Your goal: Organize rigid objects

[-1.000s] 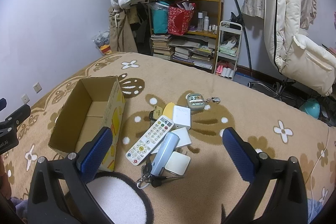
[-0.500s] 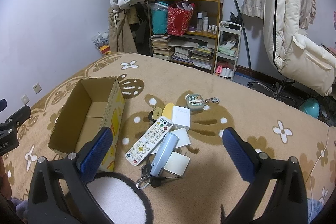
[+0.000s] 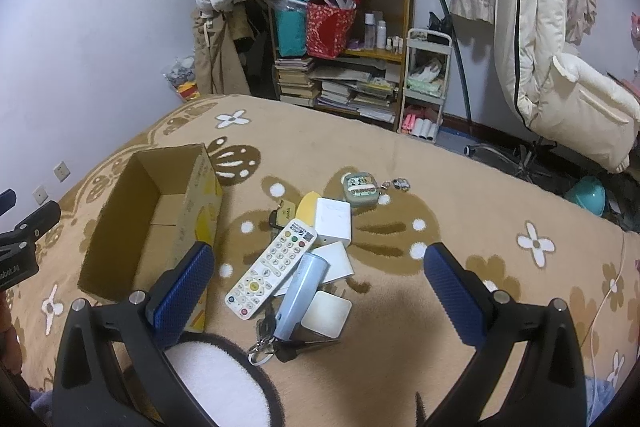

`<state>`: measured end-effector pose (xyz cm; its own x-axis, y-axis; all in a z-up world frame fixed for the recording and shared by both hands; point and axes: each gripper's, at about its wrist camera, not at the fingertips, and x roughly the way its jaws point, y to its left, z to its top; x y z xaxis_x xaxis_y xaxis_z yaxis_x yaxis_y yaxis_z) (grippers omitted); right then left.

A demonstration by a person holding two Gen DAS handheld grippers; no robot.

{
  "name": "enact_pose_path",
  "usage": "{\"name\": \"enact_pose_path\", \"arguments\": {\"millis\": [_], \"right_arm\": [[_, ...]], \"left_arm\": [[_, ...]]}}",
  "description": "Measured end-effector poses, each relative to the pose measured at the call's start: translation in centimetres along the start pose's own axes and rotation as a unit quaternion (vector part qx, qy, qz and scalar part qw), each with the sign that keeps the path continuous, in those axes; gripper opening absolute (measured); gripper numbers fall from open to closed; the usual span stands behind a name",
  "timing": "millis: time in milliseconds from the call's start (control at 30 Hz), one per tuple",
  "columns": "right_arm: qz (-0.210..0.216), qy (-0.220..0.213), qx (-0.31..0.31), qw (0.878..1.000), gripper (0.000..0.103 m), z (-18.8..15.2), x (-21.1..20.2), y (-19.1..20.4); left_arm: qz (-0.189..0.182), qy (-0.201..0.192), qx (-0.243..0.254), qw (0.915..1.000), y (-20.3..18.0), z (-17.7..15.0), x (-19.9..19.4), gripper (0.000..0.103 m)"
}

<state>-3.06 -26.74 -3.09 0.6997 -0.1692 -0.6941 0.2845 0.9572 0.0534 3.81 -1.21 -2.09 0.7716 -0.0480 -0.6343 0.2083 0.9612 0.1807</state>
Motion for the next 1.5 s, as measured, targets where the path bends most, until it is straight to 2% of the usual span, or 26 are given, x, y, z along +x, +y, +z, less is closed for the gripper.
{"name": "enact_pose_path", "arguments": {"millis": [333,567,667,900,1133,1367,1500], "right_arm": [[-0.024,0.037,-0.021,0.999,0.103,-0.5,4.0,0.7],[-0.031,0.077,-0.032,0.996,0.103,-1.2,7.4,1.1],[-0.040,0.092,-0.046,0.994,0.103,-1.7,8.7,1.3],[-0.053,0.136,-0.047,0.988,0.103,-3.3,11.7,0.6],[-0.085,0.176,-0.047,0.980,0.103,-4.4,13.5,-0.6],[-0.082,0.200,-0.035,0.976,0.103,-5.4,14.9,-1.4],[-0.084,0.204,-0.027,0.975,0.103,-5.5,15.3,-1.7]], "left_arm": [[-0.008,0.020,-0.001,0.9998,-0.3,0.3,3.5,0.103],[0.016,0.056,-0.006,0.9983,0.1,-0.3,6.7,0.103],[0.033,0.088,-0.014,0.9955,1.0,-0.6,8.3,0.103],[0.038,0.105,-0.017,0.9936,1.7,-1.0,9.5,0.102],[0.025,0.129,0.003,0.9913,1.0,-1.6,10.7,0.085],[0.017,0.143,0.017,0.9894,0.2,-2.3,11.6,0.072],[0.012,0.159,0.014,0.9870,0.3,-2.6,12.2,0.051]]}}
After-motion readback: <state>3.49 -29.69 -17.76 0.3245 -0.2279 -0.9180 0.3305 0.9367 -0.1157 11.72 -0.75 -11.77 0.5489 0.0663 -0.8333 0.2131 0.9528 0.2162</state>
